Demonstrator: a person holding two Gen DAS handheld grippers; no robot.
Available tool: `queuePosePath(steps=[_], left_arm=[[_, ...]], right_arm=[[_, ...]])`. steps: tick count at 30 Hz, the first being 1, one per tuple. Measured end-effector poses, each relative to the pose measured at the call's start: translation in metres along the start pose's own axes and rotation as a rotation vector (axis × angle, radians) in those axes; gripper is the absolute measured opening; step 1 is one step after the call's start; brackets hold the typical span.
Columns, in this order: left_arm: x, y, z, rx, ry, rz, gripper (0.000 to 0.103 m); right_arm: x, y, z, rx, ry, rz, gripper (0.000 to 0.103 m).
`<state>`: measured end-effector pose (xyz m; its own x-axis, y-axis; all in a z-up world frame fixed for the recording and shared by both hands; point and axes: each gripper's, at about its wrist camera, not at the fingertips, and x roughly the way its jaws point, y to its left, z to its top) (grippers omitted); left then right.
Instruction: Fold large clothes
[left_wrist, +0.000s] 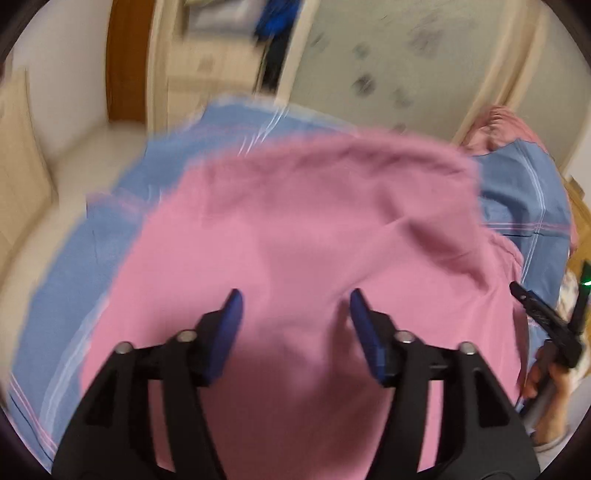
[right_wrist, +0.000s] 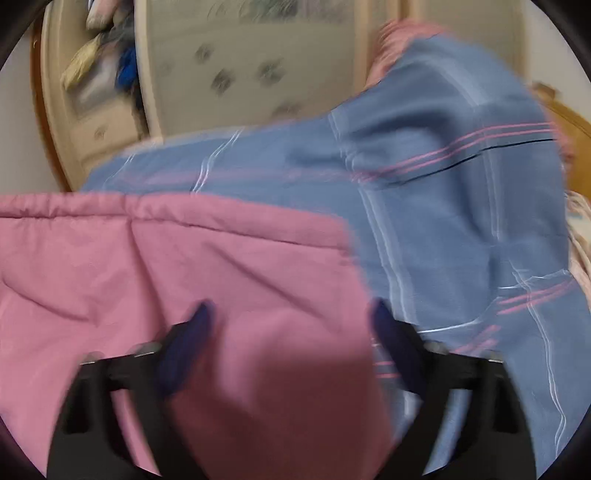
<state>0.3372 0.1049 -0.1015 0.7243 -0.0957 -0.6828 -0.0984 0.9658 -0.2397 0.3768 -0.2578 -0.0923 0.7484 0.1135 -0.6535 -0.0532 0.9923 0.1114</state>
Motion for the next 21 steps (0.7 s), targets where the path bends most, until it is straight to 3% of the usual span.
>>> queuePosePath(steps=[2, 4, 7, 9, 11, 13, 15, 16, 18, 21], left_arm=[[-0.002, -0.030, 0.009, 0.097, -0.034, -0.019, 0.063], [0.010, -0.055, 0.019, 0.153, -0.025, -0.018, 0.060], [0.055, -0.083, 0.035, 0.231, 0.039, 0.104, 0.057], [0.085, -0.086, 0.037, 0.268, 0.076, 0.183, 0.063], [0.112, -0.072, 0.043, 0.242, 0.115, 0.235, 0.069], [0.128, -0.056, 0.054, 0.162, 0.147, 0.220, 0.074], [0.141, -0.031, 0.060, 0.106, 0.159, 0.273, 0.074], [0.148, -0.018, 0.060, 0.084, 0.167, 0.304, 0.074], [0.155, -0.002, 0.054, 0.021, 0.184, 0.262, 0.074], [0.149, -0.001, 0.047, 0.050, 0.166, 0.269, 0.074]], right_arm=[[-0.020, 0.027, -0.002, -0.056, 0.003, 0.094, 0.082], [-0.022, 0.062, 0.000, -0.154, 0.004, 0.120, 0.082], [0.008, 0.089, 0.013, -0.201, 0.019, 0.051, 0.082], [0.043, 0.086, 0.019, -0.177, 0.042, -0.014, 0.082], [0.070, 0.079, 0.021, -0.161, 0.063, -0.117, 0.082], [0.086, 0.065, 0.014, -0.096, 0.085, -0.149, 0.083], [0.099, 0.043, 0.011, -0.039, 0.099, -0.181, 0.083], [0.110, 0.031, 0.009, -0.006, 0.112, -0.176, 0.083], [0.119, 0.013, 0.003, 0.057, 0.143, -0.150, 0.084], [0.126, 0.001, -0.003, 0.090, 0.154, -0.138, 0.084]])
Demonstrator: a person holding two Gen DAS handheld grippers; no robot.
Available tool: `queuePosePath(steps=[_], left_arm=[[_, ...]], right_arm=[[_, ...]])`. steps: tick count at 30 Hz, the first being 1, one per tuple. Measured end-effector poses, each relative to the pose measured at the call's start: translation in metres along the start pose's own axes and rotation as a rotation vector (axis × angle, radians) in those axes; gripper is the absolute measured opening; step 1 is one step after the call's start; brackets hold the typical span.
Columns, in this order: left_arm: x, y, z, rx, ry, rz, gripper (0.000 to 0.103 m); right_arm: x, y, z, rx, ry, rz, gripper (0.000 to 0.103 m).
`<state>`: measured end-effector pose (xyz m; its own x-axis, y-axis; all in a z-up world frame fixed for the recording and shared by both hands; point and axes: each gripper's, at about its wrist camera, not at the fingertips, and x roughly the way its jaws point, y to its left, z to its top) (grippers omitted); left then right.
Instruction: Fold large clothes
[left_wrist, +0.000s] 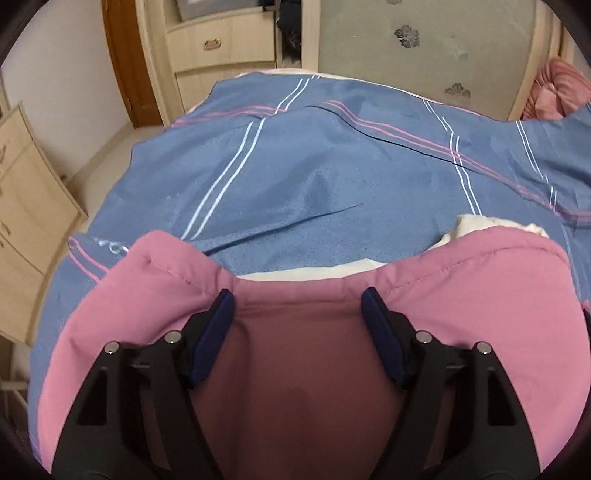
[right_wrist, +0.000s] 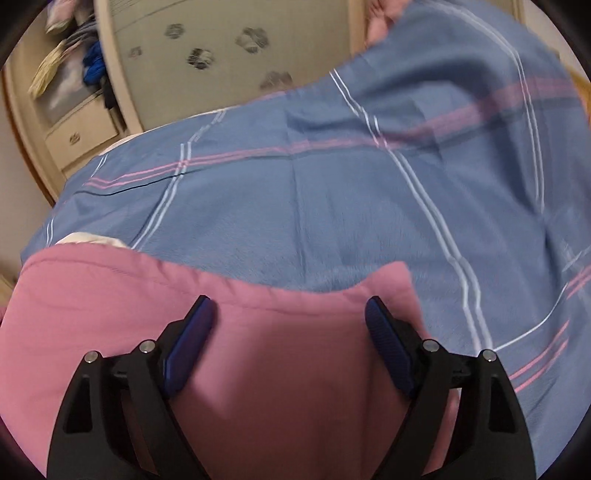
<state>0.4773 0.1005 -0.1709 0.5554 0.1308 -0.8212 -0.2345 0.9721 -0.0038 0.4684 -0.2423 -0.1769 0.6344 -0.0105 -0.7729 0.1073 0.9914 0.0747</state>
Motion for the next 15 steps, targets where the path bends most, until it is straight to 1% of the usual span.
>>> queuePosePath(steps=[2, 3, 4, 5, 6, 7, 8, 9, 10, 11, 12, 13, 14, 15], left_arm=[[-0.001, 0.009, -0.004, 0.014, 0.006, 0.006, 0.074], [-0.003, 0.017, -0.004, 0.008, 0.013, 0.002, 0.070], [-0.005, 0.028, -0.006, 0.001, 0.019, -0.006, 0.067], [-0.008, 0.039, -0.008, -0.004, 0.019, -0.014, 0.064], [-0.014, 0.048, -0.011, -0.001, 0.011, -0.008, 0.052], [-0.024, 0.057, -0.013, 0.002, -0.019, 0.007, 0.049], [-0.037, 0.062, -0.016, -0.006, -0.067, 0.014, 0.046], [-0.063, 0.068, -0.021, -0.025, -0.143, -0.003, 0.047], [-0.083, 0.072, -0.028, -0.039, -0.198, -0.035, 0.057], [-0.112, 0.071, -0.039, -0.045, -0.263, -0.095, 0.063], [-0.132, 0.064, -0.050, -0.024, -0.297, -0.138, 0.068], [-0.148, 0.049, -0.063, 0.023, -0.301, -0.162, 0.068], [-0.155, 0.034, -0.074, 0.058, -0.287, -0.172, 0.068], [-0.156, 0.023, -0.081, 0.079, -0.265, -0.180, 0.067]], right_arm=[[-0.004, -0.006, -0.004, -0.051, -0.006, -0.061, 0.084], [-0.007, -0.012, -0.006, -0.064, -0.004, -0.114, 0.088], [-0.007, -0.028, -0.011, -0.044, 0.015, -0.190, 0.102], [-0.007, -0.045, -0.014, 0.000, 0.032, -0.148, 0.102], [-0.012, -0.061, -0.017, 0.050, 0.049, -0.097, 0.102], [-0.021, -0.073, -0.019, 0.088, 0.041, -0.040, 0.096], [-0.044, -0.081, -0.020, 0.100, -0.002, 0.003, 0.091], [-0.070, -0.082, -0.021, 0.088, -0.064, 0.007, 0.087], [-0.102, -0.077, -0.024, 0.061, -0.137, 0.021, 0.087], [-0.129, -0.068, -0.028, 0.023, -0.185, 0.069, 0.087], [-0.148, -0.055, -0.034, -0.019, -0.201, 0.115, 0.087], [-0.161, -0.040, -0.039, -0.063, -0.194, 0.147, 0.087], [-0.172, -0.017, -0.048, -0.132, -0.169, 0.172, 0.087], [-0.176, 0.004, -0.058, -0.198, -0.149, 0.179, 0.087]])
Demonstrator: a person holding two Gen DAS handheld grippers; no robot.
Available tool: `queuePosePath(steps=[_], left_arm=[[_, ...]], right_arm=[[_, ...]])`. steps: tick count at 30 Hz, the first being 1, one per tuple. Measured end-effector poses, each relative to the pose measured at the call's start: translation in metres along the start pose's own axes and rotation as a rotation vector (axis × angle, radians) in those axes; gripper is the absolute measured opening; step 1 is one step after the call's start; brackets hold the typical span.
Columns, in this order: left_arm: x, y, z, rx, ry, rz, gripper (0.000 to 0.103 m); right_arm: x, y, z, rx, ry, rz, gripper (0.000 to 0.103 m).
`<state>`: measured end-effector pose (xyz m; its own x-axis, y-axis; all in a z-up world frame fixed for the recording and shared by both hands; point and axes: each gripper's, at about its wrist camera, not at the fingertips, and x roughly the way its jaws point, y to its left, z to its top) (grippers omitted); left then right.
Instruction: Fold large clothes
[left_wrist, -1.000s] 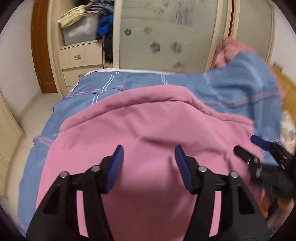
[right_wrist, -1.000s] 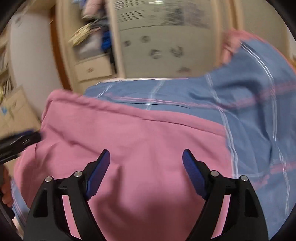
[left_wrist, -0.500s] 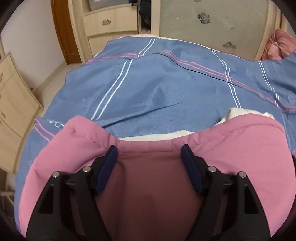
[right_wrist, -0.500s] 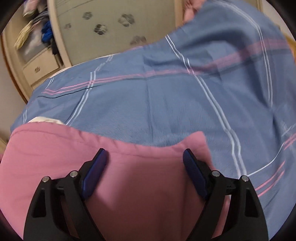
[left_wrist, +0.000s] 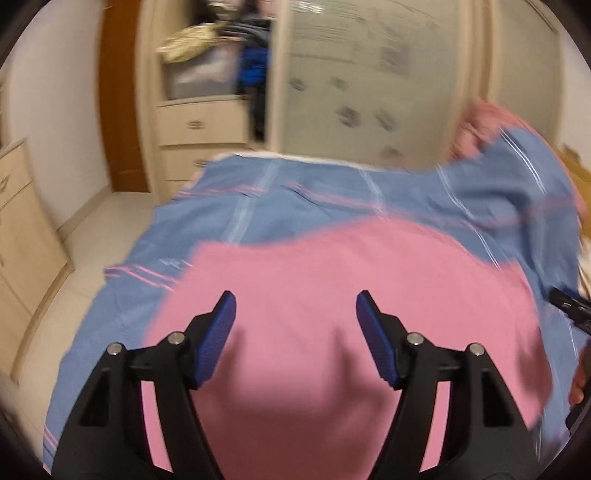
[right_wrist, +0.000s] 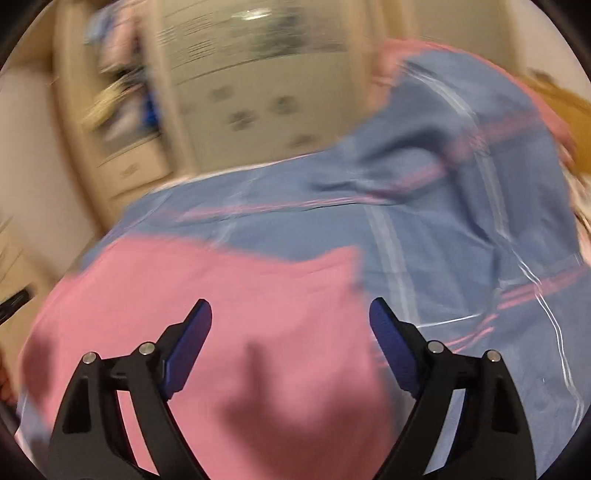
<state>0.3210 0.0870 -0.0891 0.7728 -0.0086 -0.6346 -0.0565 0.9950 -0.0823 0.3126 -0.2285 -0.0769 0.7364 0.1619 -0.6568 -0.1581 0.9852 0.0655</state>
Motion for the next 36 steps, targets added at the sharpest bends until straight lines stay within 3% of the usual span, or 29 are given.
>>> queuePosePath(steps=[1, 3, 5, 6, 7, 12, 14, 15, 16, 17, 18, 19, 20, 23, 24, 25, 26, 28, 30, 32, 36], left_arm=[[0.008, -0.014, -0.009, 0.016, 0.053, -0.014, 0.066], [0.037, -0.025, -0.020, 0.050, 0.151, 0.032, 0.062], [0.070, -0.024, -0.032, 0.080, 0.216, 0.065, 0.064], [0.081, -0.021, -0.037, 0.088, 0.234, 0.064, 0.065], [0.087, -0.017, -0.040, 0.082, 0.243, 0.049, 0.065], [0.101, -0.021, -0.047, 0.090, 0.241, 0.088, 0.066], [0.096, -0.025, -0.043, 0.086, 0.242, 0.107, 0.065], [0.085, -0.024, -0.037, 0.066, 0.232, 0.083, 0.060], [0.069, -0.022, -0.030, 0.039, 0.195, 0.034, 0.053], [0.056, -0.022, -0.023, 0.032, 0.139, 0.008, 0.054], [0.043, -0.019, -0.015, 0.045, 0.073, 0.031, 0.060], [0.036, -0.014, -0.006, 0.067, 0.016, 0.119, 0.070], [0.040, -0.007, -0.001, 0.075, 0.011, 0.184, 0.072], [0.084, 0.041, -0.003, 0.046, 0.170, 0.293, 0.073], [0.094, 0.060, -0.008, 0.012, 0.198, 0.282, 0.079], [0.097, 0.074, -0.012, -0.031, 0.201, 0.251, 0.088], [0.097, 0.089, -0.015, -0.098, 0.194, 0.223, 0.091], [0.094, 0.103, -0.020, -0.187, 0.195, 0.195, 0.093], [0.080, 0.098, -0.020, -0.183, 0.162, 0.198, 0.088], [0.048, 0.089, -0.019, -0.176, 0.106, 0.149, 0.084], [-0.044, 0.054, -0.036, -0.138, -0.077, 0.034, 0.095]], right_arm=[[0.005, 0.026, -0.008, -0.074, 0.027, 0.002, 0.087], [0.032, 0.052, -0.019, -0.164, 0.093, -0.060, 0.087], [0.067, 0.052, -0.031, -0.159, 0.138, -0.087, 0.091], [0.086, 0.044, -0.037, -0.126, 0.163, -0.084, 0.102], [0.098, 0.036, -0.041, -0.082, 0.177, -0.054, 0.102], [0.102, 0.043, -0.052, -0.094, 0.140, -0.093, 0.102], [0.100, 0.044, -0.050, -0.088, 0.163, -0.096, 0.102], [0.090, 0.044, -0.044, -0.063, 0.170, -0.074, 0.099], [0.075, 0.044, -0.036, -0.030, 0.149, -0.012, 0.087], [0.060, 0.044, -0.026, -0.017, 0.109, 0.030, 0.086], [0.043, 0.045, -0.014, -0.023, 0.029, 0.037, 0.086], [0.036, 0.045, -0.003, -0.046, -0.035, -0.002, 0.086], [0.038, 0.042, 0.007, -0.065, -0.059, -0.054, 0.086], [0.088, 0.013, 0.020, -0.055, 0.055, -0.194, 0.086], [0.107, -0.003, 0.016, -0.044, 0.099, -0.258, 0.086], [0.126, -0.025, 0.004, -0.001, 0.144, -0.271, 0.094], [0.132, -0.041, -0.003, 0.071, 0.161, -0.236, 0.100], [0.135, -0.072, -0.018, 0.246, 0.185, -0.161, 0.102], [0.125, -0.075, -0.019, 0.260, 0.182, -0.160, 0.102], [0.096, -0.066, -0.012, 0.215, 0.129, -0.200, 0.102], [-0.012, -0.014, -0.030, 0.072, -0.073, -0.163, 0.102]])
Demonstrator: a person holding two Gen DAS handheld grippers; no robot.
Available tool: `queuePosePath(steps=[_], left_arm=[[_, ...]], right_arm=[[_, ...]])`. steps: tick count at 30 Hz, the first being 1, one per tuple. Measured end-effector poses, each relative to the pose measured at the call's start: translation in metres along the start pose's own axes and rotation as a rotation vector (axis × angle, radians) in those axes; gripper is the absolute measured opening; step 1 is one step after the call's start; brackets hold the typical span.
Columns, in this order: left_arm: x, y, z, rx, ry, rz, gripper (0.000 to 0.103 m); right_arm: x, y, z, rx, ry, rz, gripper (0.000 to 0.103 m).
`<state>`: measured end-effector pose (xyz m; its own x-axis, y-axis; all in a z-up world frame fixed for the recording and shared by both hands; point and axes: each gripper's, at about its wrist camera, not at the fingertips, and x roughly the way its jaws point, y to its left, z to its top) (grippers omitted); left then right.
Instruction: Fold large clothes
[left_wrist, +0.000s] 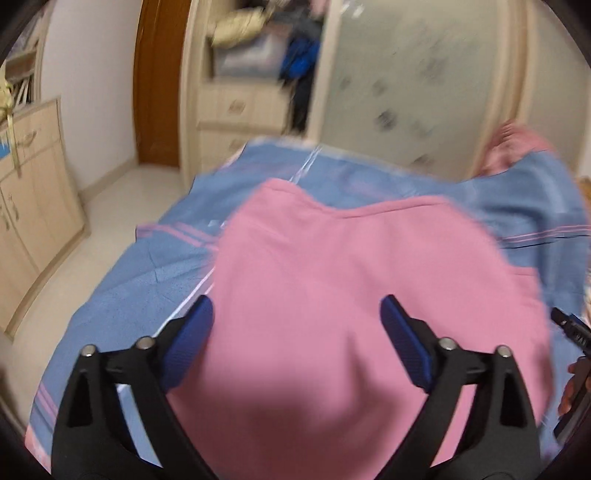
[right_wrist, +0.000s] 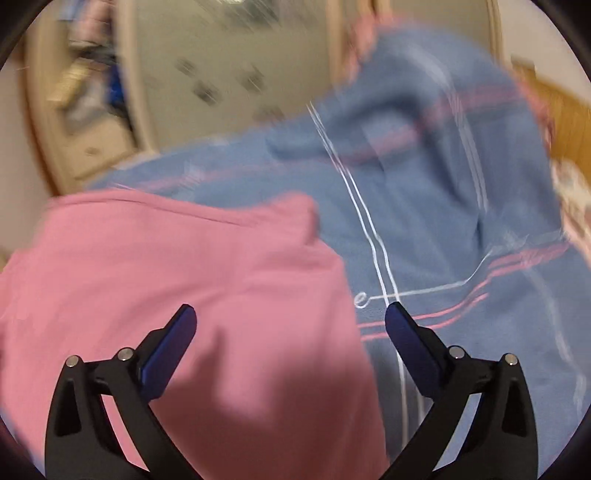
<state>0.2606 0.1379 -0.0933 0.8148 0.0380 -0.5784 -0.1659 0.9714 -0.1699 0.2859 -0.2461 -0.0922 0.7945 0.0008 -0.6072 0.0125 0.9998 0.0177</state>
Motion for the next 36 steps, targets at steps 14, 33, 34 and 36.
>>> queuePosePath(steps=[14, 33, 34, 36], left_arm=[[-0.255, -0.108, -0.065, 0.277, -0.235, 0.015, 0.101], [-0.364, -0.106, -0.105, 0.233, -0.291, -0.040, 0.101], [-0.366, -0.106, -0.106, 0.234, -0.291, -0.038, 0.101], [-0.370, -0.106, -0.107, 0.234, -0.294, -0.040, 0.101]], right_arm=[[-0.264, 0.099, -0.075, -0.171, -0.265, -0.112, 0.102], [-0.349, 0.097, -0.106, -0.144, -0.262, -0.027, 0.102], [-0.351, 0.096, -0.107, -0.147, -0.266, -0.027, 0.102], [-0.357, 0.098, -0.109, -0.153, -0.276, -0.029, 0.102]])
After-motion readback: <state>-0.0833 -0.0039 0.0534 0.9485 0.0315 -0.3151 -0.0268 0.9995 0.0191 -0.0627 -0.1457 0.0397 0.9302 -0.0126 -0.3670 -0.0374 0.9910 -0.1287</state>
